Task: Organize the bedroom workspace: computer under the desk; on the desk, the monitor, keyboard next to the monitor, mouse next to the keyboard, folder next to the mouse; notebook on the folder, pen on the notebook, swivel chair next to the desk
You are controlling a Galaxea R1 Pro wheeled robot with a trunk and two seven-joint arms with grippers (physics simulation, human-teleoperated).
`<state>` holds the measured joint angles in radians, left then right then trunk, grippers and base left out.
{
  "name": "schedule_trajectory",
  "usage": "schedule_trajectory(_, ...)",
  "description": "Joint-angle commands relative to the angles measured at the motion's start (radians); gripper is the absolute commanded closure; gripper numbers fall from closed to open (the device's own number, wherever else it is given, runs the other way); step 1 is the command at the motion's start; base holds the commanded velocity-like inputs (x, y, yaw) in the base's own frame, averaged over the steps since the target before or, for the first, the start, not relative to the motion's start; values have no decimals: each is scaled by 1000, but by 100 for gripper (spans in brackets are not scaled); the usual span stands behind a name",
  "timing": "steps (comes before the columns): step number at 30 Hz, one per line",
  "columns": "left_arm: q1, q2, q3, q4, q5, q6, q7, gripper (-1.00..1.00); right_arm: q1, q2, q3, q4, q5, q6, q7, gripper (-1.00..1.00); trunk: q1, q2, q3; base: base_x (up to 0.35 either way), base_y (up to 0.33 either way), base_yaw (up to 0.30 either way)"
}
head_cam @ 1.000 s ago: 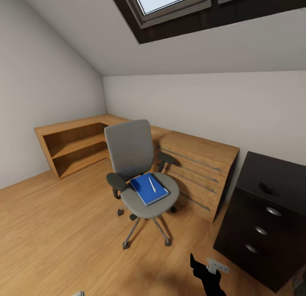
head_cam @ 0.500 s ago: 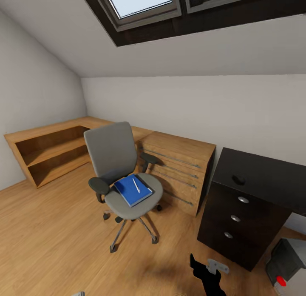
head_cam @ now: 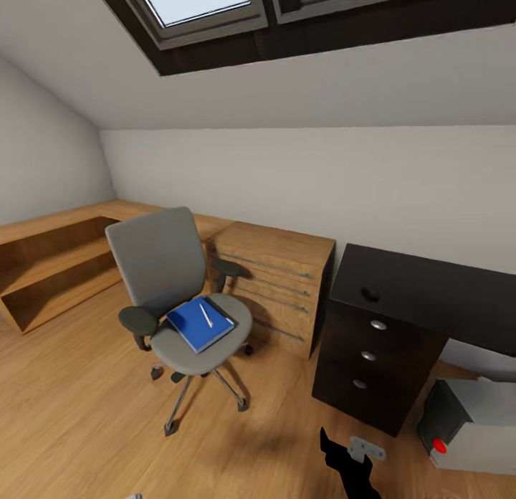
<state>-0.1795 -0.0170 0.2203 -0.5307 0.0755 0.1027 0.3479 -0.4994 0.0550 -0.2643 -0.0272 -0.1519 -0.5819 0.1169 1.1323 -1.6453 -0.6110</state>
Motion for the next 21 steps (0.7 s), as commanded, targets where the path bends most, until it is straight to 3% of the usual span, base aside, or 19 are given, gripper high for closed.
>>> schedule_trajectory(1,0,0,2,1,8,1,2,-100,-1,0,-4,2,-11,-3,10,-100,0,-1,-1,0,0,-84)
schedule_trajectory(10,0,0,0,41,7,-93,0,-100,-1,-1,-4,14,-11,-2,10,-100,0,-1,-1,0,0,-30)
schedule_trajectory(21,0,-1,-1,63,6,-120,-1,-100,-1,-3,-4,15,-11,-2,10,-100,0,-1,-2,0,0,-3)
